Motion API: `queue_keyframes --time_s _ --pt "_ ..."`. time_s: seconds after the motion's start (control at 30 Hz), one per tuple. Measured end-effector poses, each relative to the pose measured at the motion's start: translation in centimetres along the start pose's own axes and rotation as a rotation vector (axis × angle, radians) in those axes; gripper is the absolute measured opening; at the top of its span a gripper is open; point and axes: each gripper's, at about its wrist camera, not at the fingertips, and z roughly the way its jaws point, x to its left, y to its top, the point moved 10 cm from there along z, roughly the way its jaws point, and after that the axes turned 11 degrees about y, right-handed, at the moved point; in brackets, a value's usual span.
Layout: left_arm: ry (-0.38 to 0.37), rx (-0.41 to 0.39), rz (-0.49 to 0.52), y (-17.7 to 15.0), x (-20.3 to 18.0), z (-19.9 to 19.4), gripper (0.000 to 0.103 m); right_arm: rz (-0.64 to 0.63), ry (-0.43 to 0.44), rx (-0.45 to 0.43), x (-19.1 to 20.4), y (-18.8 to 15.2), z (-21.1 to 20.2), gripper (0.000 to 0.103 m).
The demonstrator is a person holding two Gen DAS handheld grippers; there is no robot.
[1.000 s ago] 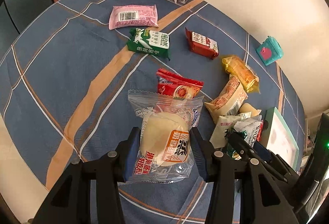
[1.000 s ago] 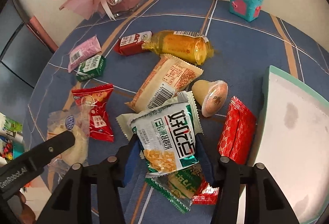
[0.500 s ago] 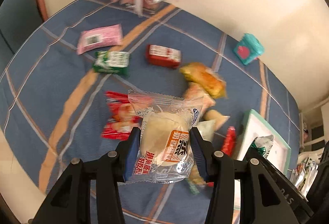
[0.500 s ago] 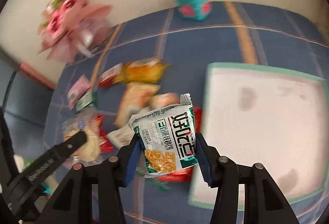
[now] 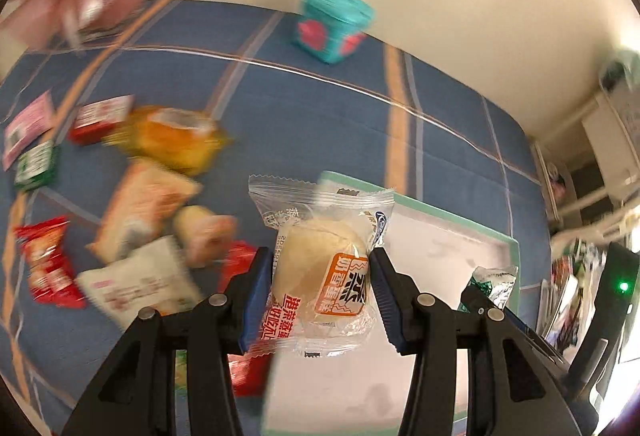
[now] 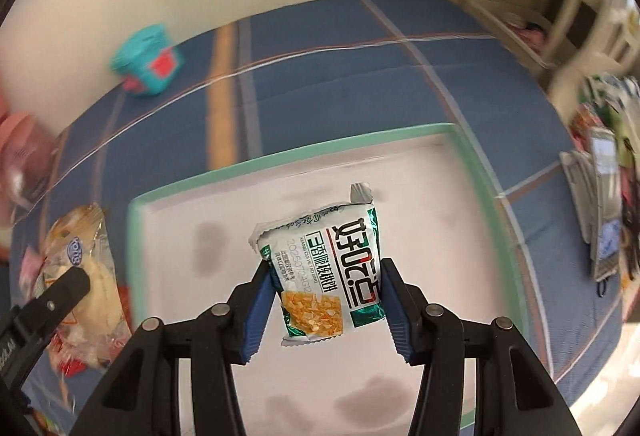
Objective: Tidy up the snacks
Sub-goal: 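Carry the bun and cracker pack over the tray and open both grippers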
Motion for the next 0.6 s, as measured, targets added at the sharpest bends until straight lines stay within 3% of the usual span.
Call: queue_keyframes --time_s 0.23,0.47,0.6 --pt "-0.028 0.001 0.103 0.0 -5.0 2.9 0.051 0.036 -0.056 -0.031 -2.9 1.1 -0.2 0.054" --pt "-0.017 0.022 0.127 -0.6 -5.9 4.1 0.052 0.024 -0.029 -0.027 -2.1 1.1 -0.3 0.055" --pt "-0.011 0.006 0.108 -0.7 -5.1 3.0 0.064 0.004 -0.035 -0.052 -1.6 1.3 -1.3 0.064"
